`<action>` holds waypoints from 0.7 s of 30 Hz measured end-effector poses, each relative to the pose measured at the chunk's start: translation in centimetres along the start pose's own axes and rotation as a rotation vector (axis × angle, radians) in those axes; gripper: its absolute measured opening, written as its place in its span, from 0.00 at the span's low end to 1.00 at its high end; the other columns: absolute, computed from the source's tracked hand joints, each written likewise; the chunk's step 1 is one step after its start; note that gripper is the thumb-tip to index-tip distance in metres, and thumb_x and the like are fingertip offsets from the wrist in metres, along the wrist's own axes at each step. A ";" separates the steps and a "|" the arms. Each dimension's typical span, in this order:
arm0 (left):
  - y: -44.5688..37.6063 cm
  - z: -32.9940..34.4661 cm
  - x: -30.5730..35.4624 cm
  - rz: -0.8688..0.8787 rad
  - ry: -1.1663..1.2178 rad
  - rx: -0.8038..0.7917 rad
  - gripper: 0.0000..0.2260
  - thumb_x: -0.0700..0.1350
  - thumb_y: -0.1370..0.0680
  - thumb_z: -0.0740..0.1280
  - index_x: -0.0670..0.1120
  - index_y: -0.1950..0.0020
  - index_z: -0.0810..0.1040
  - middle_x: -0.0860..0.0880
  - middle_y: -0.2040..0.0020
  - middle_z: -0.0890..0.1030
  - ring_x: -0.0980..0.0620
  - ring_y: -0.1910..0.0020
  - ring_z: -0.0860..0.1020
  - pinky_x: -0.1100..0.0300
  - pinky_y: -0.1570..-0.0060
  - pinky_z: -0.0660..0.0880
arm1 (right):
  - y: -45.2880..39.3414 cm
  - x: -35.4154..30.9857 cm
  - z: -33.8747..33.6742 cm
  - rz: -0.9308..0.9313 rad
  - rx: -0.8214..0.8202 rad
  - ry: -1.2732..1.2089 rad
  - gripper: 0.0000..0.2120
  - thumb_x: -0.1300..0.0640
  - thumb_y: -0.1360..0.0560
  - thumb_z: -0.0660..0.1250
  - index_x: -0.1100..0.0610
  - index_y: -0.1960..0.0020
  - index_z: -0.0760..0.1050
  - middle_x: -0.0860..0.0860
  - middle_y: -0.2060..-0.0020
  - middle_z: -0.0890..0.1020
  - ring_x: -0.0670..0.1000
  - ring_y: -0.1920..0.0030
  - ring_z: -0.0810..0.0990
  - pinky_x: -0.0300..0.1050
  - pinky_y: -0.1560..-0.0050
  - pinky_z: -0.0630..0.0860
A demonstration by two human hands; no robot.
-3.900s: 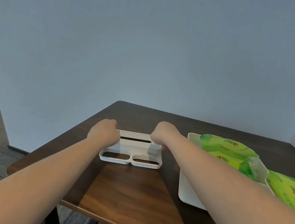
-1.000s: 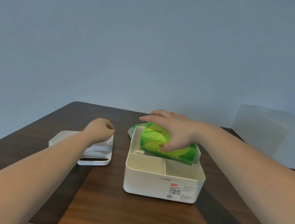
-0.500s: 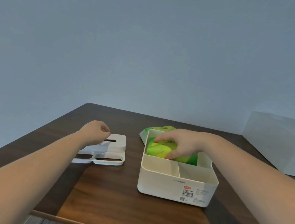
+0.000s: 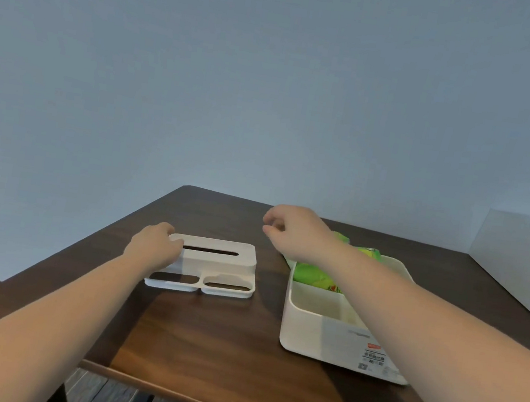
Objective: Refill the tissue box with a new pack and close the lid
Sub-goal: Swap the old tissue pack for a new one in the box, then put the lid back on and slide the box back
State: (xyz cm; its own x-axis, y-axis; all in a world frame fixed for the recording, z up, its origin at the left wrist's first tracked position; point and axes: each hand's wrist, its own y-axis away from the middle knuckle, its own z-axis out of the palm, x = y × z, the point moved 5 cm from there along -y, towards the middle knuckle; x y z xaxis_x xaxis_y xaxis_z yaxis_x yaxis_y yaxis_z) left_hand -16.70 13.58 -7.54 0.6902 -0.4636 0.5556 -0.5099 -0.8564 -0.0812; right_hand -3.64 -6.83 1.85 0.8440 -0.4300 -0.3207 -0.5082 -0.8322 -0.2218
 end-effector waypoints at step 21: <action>1.0 -0.5 0.5 -0.041 0.326 0.027 0.22 0.52 0.22 0.61 0.45 0.30 0.70 0.45 0.29 0.73 0.44 0.30 0.71 0.52 0.34 0.68 | -4.0 -1.8 5.9 0.331 -0.230 -0.065 0.28 0.56 0.23 0.62 0.61 0.25 0.60 0.58 0.32 0.72 0.59 0.37 0.74 0.45 0.46 0.74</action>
State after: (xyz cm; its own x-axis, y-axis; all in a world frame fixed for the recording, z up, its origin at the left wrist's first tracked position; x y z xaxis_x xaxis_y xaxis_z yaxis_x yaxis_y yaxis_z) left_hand -17.09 12.63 -6.96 0.5070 -0.3357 0.7939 -0.4684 -0.8805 -0.0732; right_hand -4.14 -0.65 -2.14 0.6246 -0.6711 -0.3992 -0.6932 -0.7119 0.1122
